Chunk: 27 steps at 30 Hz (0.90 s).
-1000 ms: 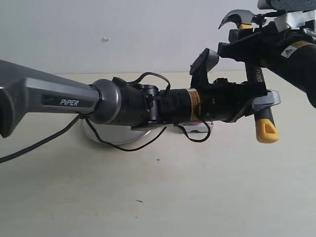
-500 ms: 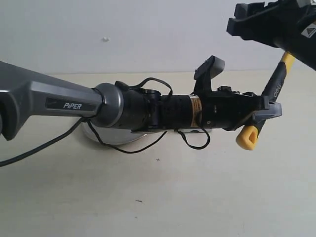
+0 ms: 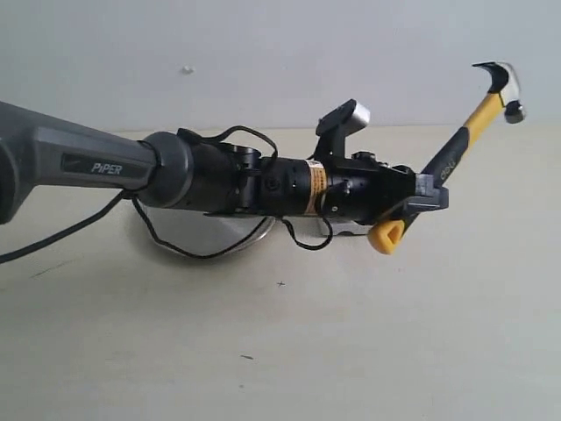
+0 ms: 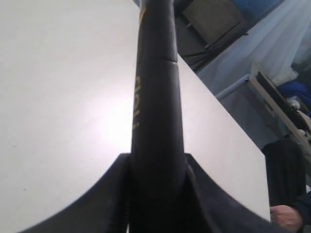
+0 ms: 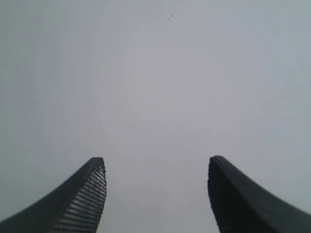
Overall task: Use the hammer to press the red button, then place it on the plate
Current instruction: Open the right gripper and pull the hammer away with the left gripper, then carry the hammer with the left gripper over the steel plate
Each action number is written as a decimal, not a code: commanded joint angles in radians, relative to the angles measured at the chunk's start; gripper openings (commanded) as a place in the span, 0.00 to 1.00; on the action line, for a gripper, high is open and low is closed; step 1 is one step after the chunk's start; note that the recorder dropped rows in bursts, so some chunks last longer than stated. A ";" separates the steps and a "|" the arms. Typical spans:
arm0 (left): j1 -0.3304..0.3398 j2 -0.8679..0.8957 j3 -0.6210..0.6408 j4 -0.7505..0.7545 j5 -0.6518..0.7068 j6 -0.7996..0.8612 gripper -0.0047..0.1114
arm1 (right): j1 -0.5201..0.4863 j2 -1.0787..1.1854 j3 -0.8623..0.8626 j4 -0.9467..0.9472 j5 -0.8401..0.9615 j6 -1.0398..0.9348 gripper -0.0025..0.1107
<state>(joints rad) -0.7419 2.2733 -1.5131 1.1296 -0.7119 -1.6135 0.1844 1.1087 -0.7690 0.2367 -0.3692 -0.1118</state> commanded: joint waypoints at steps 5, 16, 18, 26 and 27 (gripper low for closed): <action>0.059 -0.091 -0.010 0.104 -0.123 -0.125 0.04 | 0.001 -0.054 -0.006 0.000 0.184 -0.023 0.55; 0.265 -0.107 -0.010 0.131 -0.470 -0.264 0.04 | -0.001 -0.062 -0.006 0.000 0.475 -0.017 0.55; 0.329 -0.108 -0.010 0.168 -0.509 -0.295 0.04 | -0.001 -0.062 -0.006 0.000 0.592 -0.017 0.55; 0.493 -0.181 -0.010 0.494 -0.417 -0.355 0.04 | -0.001 -0.062 -0.006 -0.006 0.783 -0.015 0.55; 0.493 -0.195 -0.010 0.533 -0.381 -0.359 0.04 | -0.001 -0.062 -0.006 -0.006 0.793 -0.015 0.55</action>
<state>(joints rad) -0.2489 2.1376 -1.5124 1.6437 -1.1089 -1.9824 0.1844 1.0555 -0.7690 0.2367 0.3982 -0.1249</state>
